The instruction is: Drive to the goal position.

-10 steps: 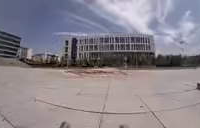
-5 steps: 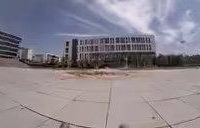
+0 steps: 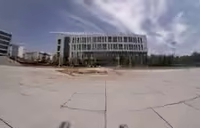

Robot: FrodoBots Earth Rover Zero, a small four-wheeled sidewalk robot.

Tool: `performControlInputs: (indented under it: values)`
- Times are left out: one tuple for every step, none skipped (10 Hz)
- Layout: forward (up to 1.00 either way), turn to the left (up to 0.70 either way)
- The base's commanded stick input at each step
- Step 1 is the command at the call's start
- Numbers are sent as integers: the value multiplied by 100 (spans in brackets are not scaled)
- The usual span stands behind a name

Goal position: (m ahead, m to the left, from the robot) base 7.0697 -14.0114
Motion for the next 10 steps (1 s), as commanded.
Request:
performControlInputs:
  values:
    - [70,-35]
    - [70,-35]
    - [70,-35]
    - [70,-34]
    - [70,-18]
    - [70,-2]
    - [70,0]
    - [70,0]
    - [70,0]
    - [70,0]
